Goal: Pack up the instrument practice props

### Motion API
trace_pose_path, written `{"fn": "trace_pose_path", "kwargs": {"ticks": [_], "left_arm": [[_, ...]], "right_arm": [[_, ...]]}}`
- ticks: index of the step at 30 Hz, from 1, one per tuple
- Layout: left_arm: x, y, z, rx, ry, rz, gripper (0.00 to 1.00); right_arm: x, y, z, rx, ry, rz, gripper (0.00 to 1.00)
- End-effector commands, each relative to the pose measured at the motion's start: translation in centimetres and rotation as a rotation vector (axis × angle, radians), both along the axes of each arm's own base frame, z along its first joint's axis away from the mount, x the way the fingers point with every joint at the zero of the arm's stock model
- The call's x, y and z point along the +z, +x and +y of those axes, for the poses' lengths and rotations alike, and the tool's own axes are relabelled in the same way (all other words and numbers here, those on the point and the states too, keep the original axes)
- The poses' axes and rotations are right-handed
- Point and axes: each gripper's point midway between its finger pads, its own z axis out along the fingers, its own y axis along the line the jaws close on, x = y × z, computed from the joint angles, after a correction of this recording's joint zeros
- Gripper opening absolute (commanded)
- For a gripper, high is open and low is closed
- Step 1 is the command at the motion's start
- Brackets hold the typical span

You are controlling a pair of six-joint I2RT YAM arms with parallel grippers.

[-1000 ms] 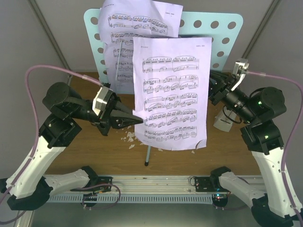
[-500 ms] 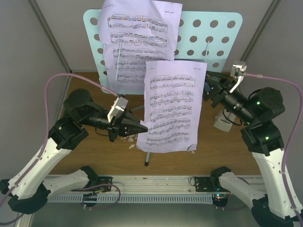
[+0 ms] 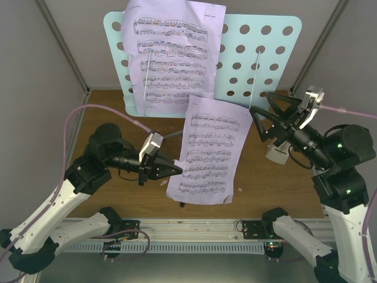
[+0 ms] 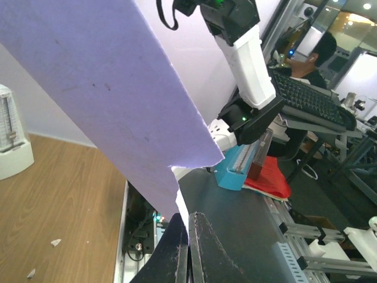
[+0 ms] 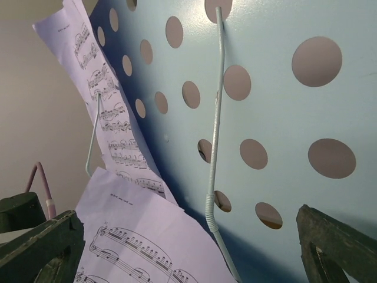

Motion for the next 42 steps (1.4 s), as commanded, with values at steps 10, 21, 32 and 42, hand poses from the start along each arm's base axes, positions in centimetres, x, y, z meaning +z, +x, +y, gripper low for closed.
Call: {"fn": "trace_pose_path", "kwargs": {"ticks": [10, 21, 32, 42], "left_arm": [[-2.2, 2.2, -0.6, 0.090, 0.060, 0.057, 0.00], [-5.5, 4.3, -0.5, 0.190, 0.134, 0.125, 0.00], [-14.5, 7.4, 2.0, 0.395, 0.285, 0.309, 0.00], [-19.3, 10.6, 6.1, 0.612, 0.255, 0.481, 0.00]], "right_arm": [[-0.1, -0.6, -0.5, -0.021, -0.023, -0.010, 0.99], [-0.9, 0.0, -1.3, -0.084, -0.036, 0.004, 1.00], [-2.9, 1.1, -2.3, -0.162, -0.022, 0.045, 1.00], [-7.4, 2.8, -5.1, -0.359, -0.091, 0.142, 1.00]]}}
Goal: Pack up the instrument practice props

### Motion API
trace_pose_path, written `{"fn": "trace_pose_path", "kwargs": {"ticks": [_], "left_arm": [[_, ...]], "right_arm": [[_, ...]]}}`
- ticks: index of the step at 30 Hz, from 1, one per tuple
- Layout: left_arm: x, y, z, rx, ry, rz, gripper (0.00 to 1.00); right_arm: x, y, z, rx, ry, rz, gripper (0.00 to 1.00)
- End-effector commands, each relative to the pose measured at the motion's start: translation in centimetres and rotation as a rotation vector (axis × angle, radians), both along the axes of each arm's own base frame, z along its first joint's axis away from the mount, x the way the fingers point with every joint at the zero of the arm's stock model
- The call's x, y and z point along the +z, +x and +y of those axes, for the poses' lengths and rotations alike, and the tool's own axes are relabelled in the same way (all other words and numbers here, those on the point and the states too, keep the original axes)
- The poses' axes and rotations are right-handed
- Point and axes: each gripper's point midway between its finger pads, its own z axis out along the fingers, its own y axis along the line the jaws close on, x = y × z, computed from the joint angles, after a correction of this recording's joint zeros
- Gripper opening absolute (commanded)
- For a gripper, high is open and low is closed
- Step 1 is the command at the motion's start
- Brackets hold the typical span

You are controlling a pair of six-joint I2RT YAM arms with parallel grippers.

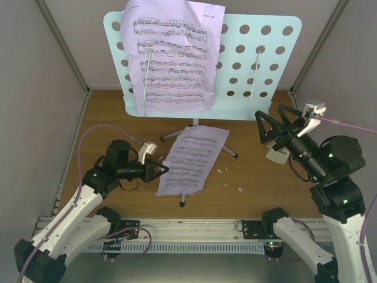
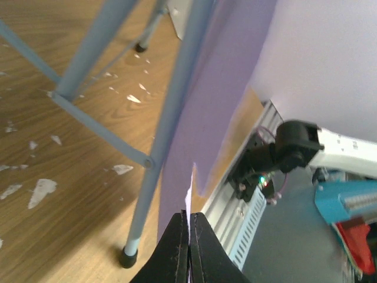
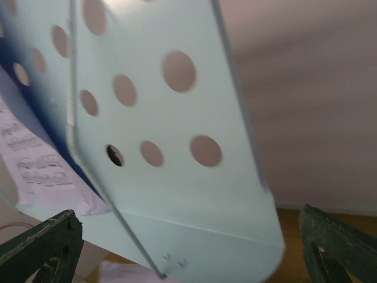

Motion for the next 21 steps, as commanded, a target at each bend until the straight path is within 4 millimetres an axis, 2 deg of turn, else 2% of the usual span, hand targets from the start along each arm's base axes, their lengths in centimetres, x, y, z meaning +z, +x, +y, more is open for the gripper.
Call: {"fn": "trace_pose_path", "kwargs": {"ticks": [1, 8, 12, 18, 21], "left_arm": [[0.4, 1.6, 1.4, 0.105, -0.052, -0.023, 0.00], [-2.7, 3.5, 4.9, 0.293, -0.039, 0.080, 0.00], [-4.1, 4.5, 7.0, 0.404, -0.031, 0.128, 0.00], [-6.8, 5.2, 9.4, 0.532, -0.017, 0.208, 0.00], [-7.3, 5.8, 10.7, 0.601, 0.000, 0.224, 0.00]], "right_arm": [[-3.6, 1.4, -1.9, -0.139, -0.058, 0.082, 1.00], [-8.1, 2.6, -3.3, -0.236, -0.121, 0.170, 1.00], [-10.3, 3.5, -3.2, -0.247, -0.165, 0.214, 0.99], [-12.0, 4.1, -2.9, -0.243, -0.187, 0.243, 1.00], [-12.5, 4.1, -3.0, -0.248, -0.201, 0.245, 1.00]]}}
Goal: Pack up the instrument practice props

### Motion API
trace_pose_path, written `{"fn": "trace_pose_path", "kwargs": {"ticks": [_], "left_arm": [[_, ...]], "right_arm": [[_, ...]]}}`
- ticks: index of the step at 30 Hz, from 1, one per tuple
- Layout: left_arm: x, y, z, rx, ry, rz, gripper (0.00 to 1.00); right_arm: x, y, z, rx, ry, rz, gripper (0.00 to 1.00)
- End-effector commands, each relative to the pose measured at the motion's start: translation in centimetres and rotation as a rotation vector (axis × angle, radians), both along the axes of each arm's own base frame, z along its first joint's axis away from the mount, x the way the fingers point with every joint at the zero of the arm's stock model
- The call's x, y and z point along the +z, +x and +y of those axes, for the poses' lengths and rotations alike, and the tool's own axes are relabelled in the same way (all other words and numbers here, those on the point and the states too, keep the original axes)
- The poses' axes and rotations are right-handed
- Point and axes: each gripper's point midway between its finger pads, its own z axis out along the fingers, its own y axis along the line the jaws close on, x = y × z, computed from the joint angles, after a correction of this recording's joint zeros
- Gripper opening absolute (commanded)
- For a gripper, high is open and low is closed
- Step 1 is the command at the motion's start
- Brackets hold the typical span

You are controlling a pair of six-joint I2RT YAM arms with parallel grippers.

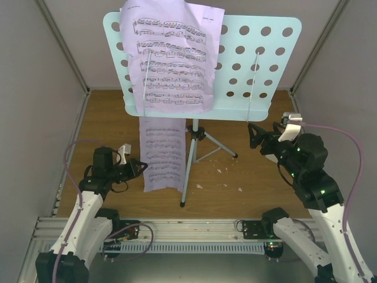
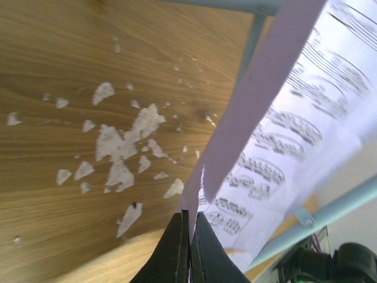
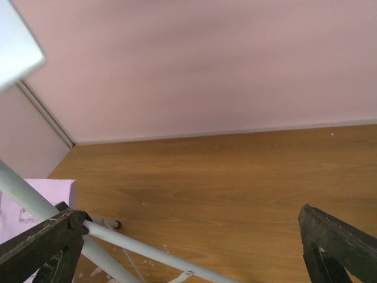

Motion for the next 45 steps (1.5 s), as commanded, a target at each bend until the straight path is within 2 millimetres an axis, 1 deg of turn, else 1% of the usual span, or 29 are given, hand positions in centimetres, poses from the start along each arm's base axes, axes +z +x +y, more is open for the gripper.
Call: {"fn": "trace_pose_path", "kwargs": {"ticks": [1, 4, 7, 9, 12, 17, 21, 25, 28, 31, 33, 35, 38, 40, 41, 43, 44, 45], "left_arm": [[-0.4, 1.3, 2.1, 0.122, 0.024, 0.011, 0.00], [-0.8, 1.9, 3.8, 0.200, 0.027, 0.035, 0.00], [-1.7, 2.3, 5.5, 0.275, 0.034, 0.086, 0.00], [-2.0, 2.6, 6.1, 0.310, 0.033, 0.107, 0.00], [-2.0, 3.2, 7.2, 0.354, 0.026, 0.107, 0.00], [-1.6, 4.2, 10.4, 0.457, 0.049, 0.068, 0.00], [-2.2, 5.3, 12.0, 0.519, 0.021, 0.056, 0.00], [-3.1, 7.0, 13.8, 0.542, 0.083, 0.070, 0.00], [-3.1, 7.9, 15.4, 0.562, 0.143, 0.065, 0.00], [-3.3, 8.5, 16.8, 0.583, 0.191, 0.057, 0.00], [-3.8, 8.8, 17.7, 0.594, 0.202, 0.069, 0.00], [-4.4, 9.0, 17.9, 0.588, 0.194, 0.083, 0.00], [-5.7, 9.0, 17.3, 0.549, 0.159, 0.115, 0.00], [-6.3, 8.9, 17.1, 0.534, 0.156, 0.121, 0.00], [-6.3, 8.8, 17.2, 0.533, 0.164, 0.116, 0.02], [-6.1, 8.6, 17.3, 0.539, 0.186, 0.096, 0.16], [-5.9, 8.5, 17.4, 0.544, 0.194, 0.085, 0.26], [-5.3, 8.5, 17.4, 0.549, 0.199, 0.063, 0.40]], "right_arm": [[-0.6, 0.0, -0.5, -0.020, -0.040, -0.002, 1.00], [-1.0, 0.1, -0.8, -0.041, -0.059, 0.003, 1.00], [-1.2, 0.3, -1.2, -0.061, -0.072, 0.006, 1.00], [-1.4, 0.3, -1.4, -0.071, -0.073, 0.008, 1.00], [-1.7, 0.4, -1.5, -0.078, -0.075, 0.012, 1.00], [-2.2, 0.6, -1.5, -0.082, -0.077, 0.025, 0.99], [-2.3, 0.8, -1.7, -0.103, -0.078, 0.030, 0.99], [-2.5, 1.2, -1.5, -0.100, -0.071, 0.047, 1.00], [-2.7, 1.2, -1.4, -0.096, -0.063, 0.058, 1.00], [-2.7, 1.0, -1.5, -0.101, -0.055, 0.057, 1.00], [-2.7, 0.8, -1.6, -0.103, -0.050, 0.061, 1.00], [-2.8, 0.6, -1.6, -0.104, -0.044, 0.064, 1.00], [-2.8, 0.4, -1.7, -0.102, -0.034, 0.068, 0.99], [-2.8, 0.2, -1.7, -0.102, -0.029, 0.069, 1.00], [-2.8, 0.1, -1.8, -0.103, -0.024, 0.069, 1.00], [-2.8, -0.1, -1.8, -0.105, -0.019, 0.069, 0.99], [-2.9, -0.1, -1.9, -0.106, -0.017, 0.070, 1.00], [-3.0, -0.1, -1.9, -0.108, -0.016, 0.071, 1.00]]}}
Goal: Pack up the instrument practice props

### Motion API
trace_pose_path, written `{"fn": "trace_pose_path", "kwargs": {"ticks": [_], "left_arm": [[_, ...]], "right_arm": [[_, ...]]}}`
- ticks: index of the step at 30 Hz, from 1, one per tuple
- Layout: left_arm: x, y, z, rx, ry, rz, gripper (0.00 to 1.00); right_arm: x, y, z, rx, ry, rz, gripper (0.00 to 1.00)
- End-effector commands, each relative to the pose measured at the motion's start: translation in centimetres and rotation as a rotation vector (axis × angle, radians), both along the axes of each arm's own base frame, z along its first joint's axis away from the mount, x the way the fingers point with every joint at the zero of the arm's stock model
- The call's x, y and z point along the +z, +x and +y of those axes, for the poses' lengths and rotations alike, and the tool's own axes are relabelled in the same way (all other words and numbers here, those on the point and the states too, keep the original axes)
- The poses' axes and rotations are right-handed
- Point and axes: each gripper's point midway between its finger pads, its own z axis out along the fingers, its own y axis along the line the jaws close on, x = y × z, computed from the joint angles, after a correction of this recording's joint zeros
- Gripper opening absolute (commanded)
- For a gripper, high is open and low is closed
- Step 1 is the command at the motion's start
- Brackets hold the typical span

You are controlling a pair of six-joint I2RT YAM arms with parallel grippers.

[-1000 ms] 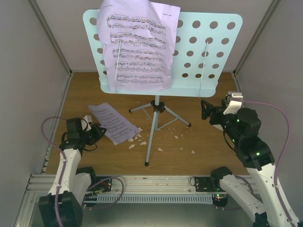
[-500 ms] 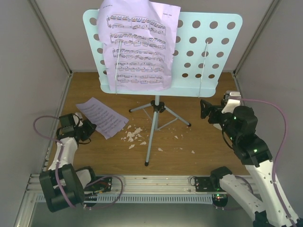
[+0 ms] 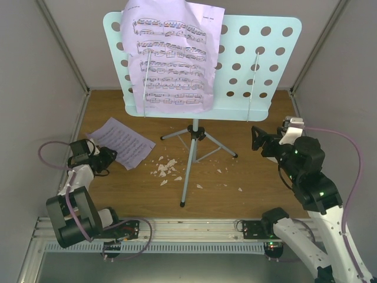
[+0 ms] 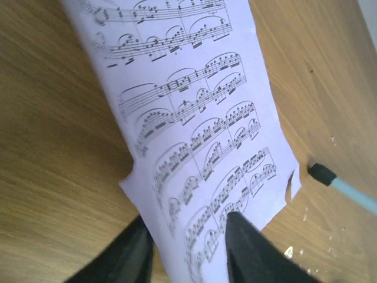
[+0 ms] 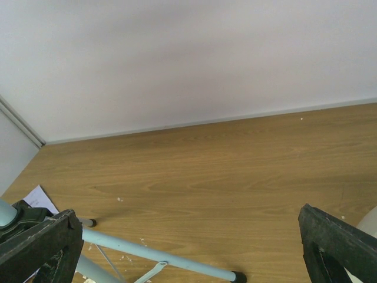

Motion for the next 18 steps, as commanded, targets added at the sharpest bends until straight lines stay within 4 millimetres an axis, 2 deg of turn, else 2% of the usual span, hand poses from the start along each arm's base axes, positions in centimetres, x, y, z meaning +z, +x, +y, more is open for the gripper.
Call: {"fn": "trace_pose_path", "kwargs": {"ticks": [1, 3, 5, 9, 13, 15, 18], "left_arm": [[2.4, 0.6, 0.7, -0.004, 0.077, -0.118, 0.59], [3.4, 0.6, 1.0, 0.013, 0.101, -0.149, 0.77], [4.5, 0.6, 1.2, 0.020, 0.133, -0.183, 0.85], [7.4, 0.7, 2.4, 0.042, 0.237, -0.249, 0.91], [12.2, -0.4, 5.0, 0.188, 0.406, -0.351, 0.98], [14.2, -0.7, 5.3, 0.213, 0.449, -0.412, 0.99], [15.8, -0.8, 5.0, 0.187, 0.471, -0.434, 0.99]], "right_arm": [[-0.4, -0.3, -0.2, -0.015, 0.021, 0.009, 1.00], [-0.6, -0.3, -0.2, -0.014, 0.023, 0.015, 0.99], [-0.8, -0.4, -0.2, -0.011, 0.023, 0.029, 1.00], [-1.2, -0.9, -0.5, -0.017, 0.013, 0.057, 1.00], [-1.6, -1.8, -0.8, -0.022, 0.017, 0.070, 0.99], [-1.8, -1.9, -0.6, -0.010, 0.026, 0.073, 1.00], [-2.0, -1.9, 0.6, 0.054, 0.041, 0.079, 0.99]]}}
